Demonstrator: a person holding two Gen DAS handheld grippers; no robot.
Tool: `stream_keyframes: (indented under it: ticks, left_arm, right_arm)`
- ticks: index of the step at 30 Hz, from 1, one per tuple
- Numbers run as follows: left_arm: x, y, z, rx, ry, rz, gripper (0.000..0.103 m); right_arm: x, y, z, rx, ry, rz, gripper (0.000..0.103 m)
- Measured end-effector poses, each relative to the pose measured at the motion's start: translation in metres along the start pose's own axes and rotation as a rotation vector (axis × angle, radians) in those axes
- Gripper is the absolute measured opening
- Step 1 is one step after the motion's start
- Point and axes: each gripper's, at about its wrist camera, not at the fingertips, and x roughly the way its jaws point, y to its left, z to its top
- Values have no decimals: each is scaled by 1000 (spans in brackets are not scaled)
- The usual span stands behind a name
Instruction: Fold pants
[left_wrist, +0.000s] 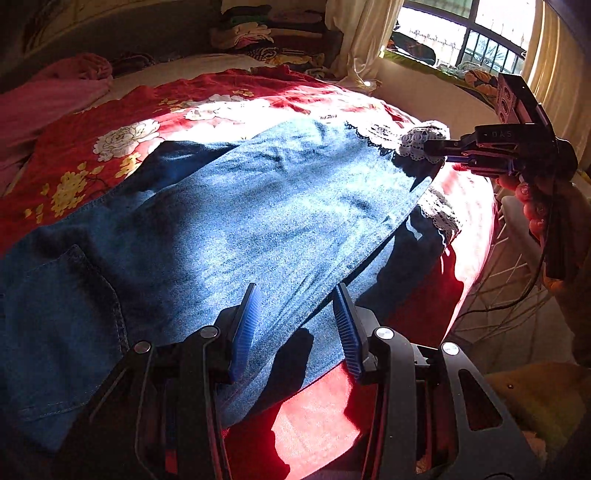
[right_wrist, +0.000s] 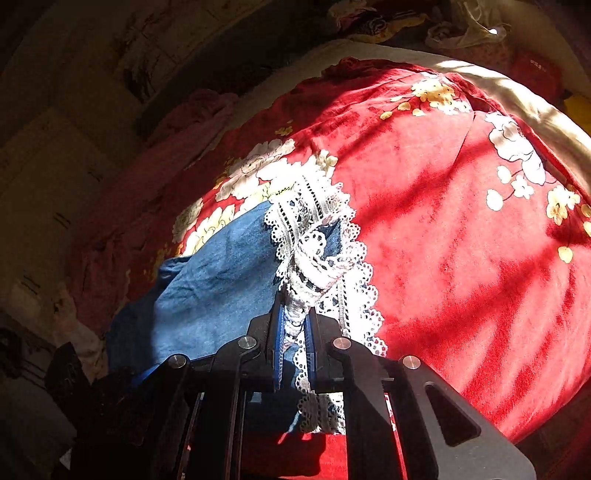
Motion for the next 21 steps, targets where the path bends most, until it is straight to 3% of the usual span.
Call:
stream_keyframes:
  ticks: [2, 4, 8, 18, 21]
  left_arm:
    - [5, 5, 2, -17, 12, 9, 3]
    - [1, 7, 4, -17, 4, -6, 0]
    - [-16, 9, 4, 0, -30, -6, 0]
    - [-21, 21, -10, -32, -14, 17, 0]
    - [-17, 18, -12, -22, -1, 21, 0]
  right_arm:
    - [-1, 0, -1, 4, 1, 6, 8]
    - [-3, 0, -5, 5, 3, 7, 8]
    - [-10, -1, -23, 11, 27, 4, 8]
    - [-3, -11, -61, 55, 123, -13, 9]
    - [-10, -12, -59, 51, 111, -8, 16]
